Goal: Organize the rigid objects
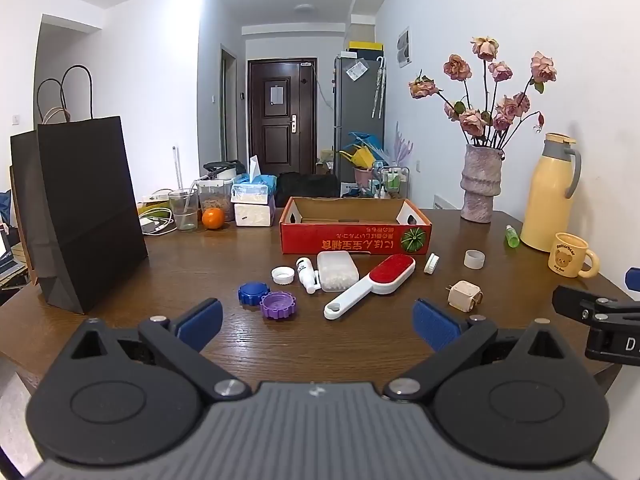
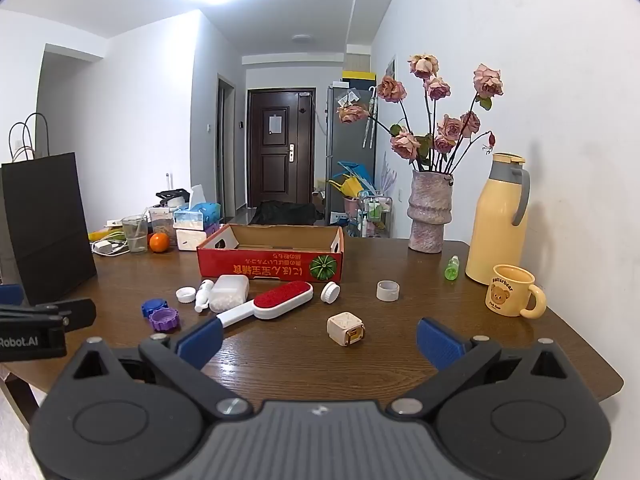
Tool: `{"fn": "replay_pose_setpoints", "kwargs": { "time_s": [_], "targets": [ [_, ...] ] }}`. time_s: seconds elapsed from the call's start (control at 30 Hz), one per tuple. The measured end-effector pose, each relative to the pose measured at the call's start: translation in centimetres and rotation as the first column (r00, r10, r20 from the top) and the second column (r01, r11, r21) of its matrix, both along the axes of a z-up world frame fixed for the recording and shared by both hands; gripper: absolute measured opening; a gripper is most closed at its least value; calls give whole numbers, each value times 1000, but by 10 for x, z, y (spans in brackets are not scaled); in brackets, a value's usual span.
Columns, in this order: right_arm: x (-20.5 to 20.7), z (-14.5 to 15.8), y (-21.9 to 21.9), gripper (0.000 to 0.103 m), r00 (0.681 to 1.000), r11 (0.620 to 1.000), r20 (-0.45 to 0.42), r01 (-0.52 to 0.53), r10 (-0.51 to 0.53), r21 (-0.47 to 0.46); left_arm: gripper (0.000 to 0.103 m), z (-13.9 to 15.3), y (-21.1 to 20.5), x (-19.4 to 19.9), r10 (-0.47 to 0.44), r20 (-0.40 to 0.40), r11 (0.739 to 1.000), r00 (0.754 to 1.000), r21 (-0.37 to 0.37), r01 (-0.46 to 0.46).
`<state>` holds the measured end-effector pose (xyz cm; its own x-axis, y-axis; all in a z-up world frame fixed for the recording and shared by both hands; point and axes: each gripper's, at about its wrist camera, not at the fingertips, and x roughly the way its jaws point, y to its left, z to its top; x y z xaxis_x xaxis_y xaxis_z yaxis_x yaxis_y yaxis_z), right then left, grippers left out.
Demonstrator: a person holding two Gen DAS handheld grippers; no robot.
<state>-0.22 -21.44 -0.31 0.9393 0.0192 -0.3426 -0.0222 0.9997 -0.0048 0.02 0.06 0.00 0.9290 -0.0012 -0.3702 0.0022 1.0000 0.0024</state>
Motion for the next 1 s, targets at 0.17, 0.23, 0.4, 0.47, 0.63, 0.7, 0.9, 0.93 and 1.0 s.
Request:
{"fn": "replay_pose_setpoints", "kwargs": {
  "time_s": [0.17,0.23,0.4,0.47,0.63,0.7,0.9,0.93,1.0],
  "targets": [
    [0,0,0,103,1000,1000,-2,-1,1,0,103,1,3,-1,-3,3,1000,1000,-3,3],
    [0,0,1,103,1000,1000,-1,-2,2,0,103,-2,2,3,-1,-4,1000,1000,1,1],
    [0,0,1,103,1000,1000,-3,0,0,-1,103,0,3,5,0,-4,1000,1000,-1,0],
    [-1,0,0,103,1000,1000,-2,1,-1,-1,103,0,1,3,-2,0,1000,1000,1,2],
    [-1,0,1,103,1000,1000,-2,0,0,-3,103,0,1,2,-3,3,1000,1000,2,3],
    [-1,0,1,103,1000,1000,-2,0,0,-3,103,0,1,2,-3,3,1000,1000,3,3],
    [0,-1,1,103,1000,1000,-2,0,0,-3,103,0,1,2,-3,4,1000,1000,3,3],
    [0,-1,1,103,1000,1000,-2,0,0,-2,103,0,1,2,-3,4,1000,1000,3,3],
    [0,-1,1,103,1000,1000,-2,-1,1,-3,103,0,1,2,-3,4,1000,1000,3,3]
  ]
}}
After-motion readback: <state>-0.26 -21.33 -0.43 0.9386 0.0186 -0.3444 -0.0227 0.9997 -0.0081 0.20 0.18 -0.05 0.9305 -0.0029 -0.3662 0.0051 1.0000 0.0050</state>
